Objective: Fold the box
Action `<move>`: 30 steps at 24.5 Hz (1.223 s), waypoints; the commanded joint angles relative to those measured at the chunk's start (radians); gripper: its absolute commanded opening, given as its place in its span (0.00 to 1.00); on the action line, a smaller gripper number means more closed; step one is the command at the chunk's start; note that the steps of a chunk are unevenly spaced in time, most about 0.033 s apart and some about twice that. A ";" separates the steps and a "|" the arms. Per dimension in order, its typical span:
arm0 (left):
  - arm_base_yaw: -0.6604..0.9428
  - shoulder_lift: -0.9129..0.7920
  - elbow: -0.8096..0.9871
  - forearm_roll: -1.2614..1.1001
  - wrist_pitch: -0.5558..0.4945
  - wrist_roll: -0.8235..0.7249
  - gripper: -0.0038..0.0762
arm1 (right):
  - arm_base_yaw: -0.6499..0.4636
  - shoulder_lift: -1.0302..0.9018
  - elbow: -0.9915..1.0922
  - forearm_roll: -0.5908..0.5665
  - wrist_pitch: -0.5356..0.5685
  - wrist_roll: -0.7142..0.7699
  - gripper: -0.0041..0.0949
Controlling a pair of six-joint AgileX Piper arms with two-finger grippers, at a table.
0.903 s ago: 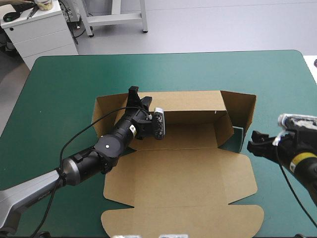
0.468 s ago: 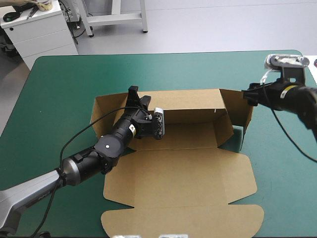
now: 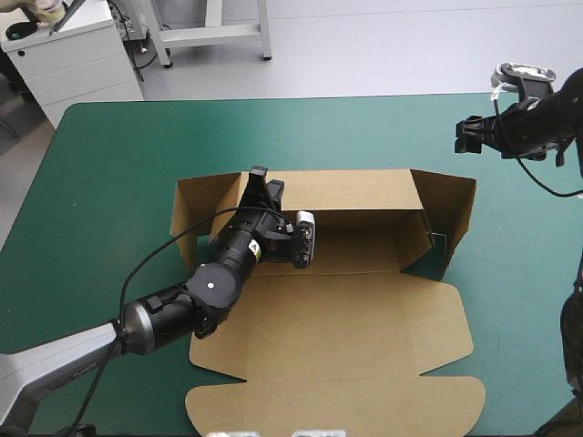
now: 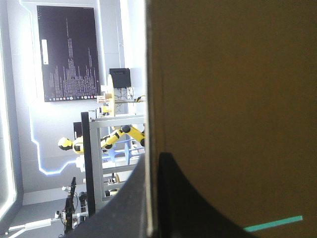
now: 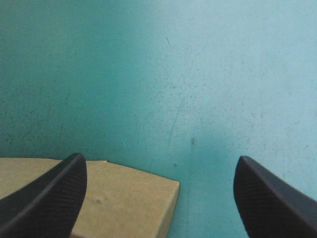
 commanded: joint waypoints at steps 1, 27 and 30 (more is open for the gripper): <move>-0.018 -0.037 -0.025 0.086 0.043 0.001 0.04 | -0.006 0.024 -0.060 0.025 0.014 -0.020 0.80; -0.018 -0.037 -0.025 0.086 0.043 -0.001 0.04 | -0.158 -0.149 0.298 0.238 -0.046 -0.174 0.79; -0.018 -0.037 -0.025 0.086 0.043 -0.001 0.04 | -0.161 -0.149 0.298 0.237 -0.046 -0.174 0.79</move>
